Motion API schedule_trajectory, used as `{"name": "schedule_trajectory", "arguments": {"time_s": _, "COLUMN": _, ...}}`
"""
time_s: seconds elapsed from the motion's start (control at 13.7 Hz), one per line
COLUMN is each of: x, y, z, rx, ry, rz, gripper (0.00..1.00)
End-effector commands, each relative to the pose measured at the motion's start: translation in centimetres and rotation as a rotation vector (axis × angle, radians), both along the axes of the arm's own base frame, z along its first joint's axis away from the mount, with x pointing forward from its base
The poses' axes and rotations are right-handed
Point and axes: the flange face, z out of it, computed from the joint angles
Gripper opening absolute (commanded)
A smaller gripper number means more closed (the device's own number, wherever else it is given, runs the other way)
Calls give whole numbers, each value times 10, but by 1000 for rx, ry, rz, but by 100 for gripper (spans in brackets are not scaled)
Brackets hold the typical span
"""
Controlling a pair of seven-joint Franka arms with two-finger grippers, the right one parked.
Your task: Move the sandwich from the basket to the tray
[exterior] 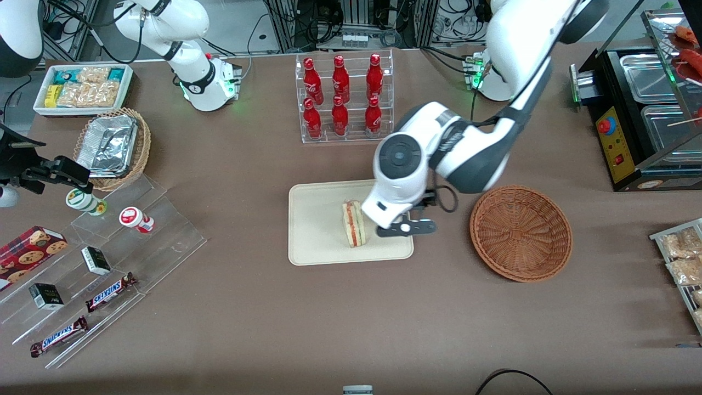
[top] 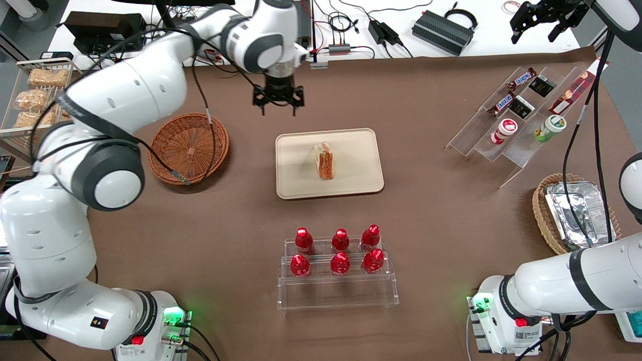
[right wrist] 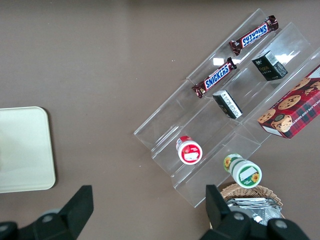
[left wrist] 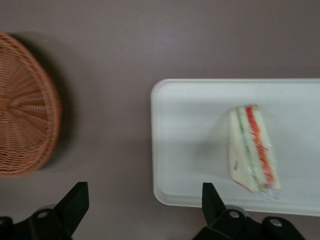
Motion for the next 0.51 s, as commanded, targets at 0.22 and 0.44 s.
{"name": "schedule_trajectory", "arguments": {"time_s": 0.22, "x": 3, "y": 101, "z": 46, "rx": -41, "ry": 25, "rz": 40, "gripper": 100}}
{"name": "schedule_trajectory", "arguments": {"time_s": 0.44, "x": 6, "y": 137, "z": 65, "rx": -69, "ry": 37, "rz": 30, "gripper": 100}}
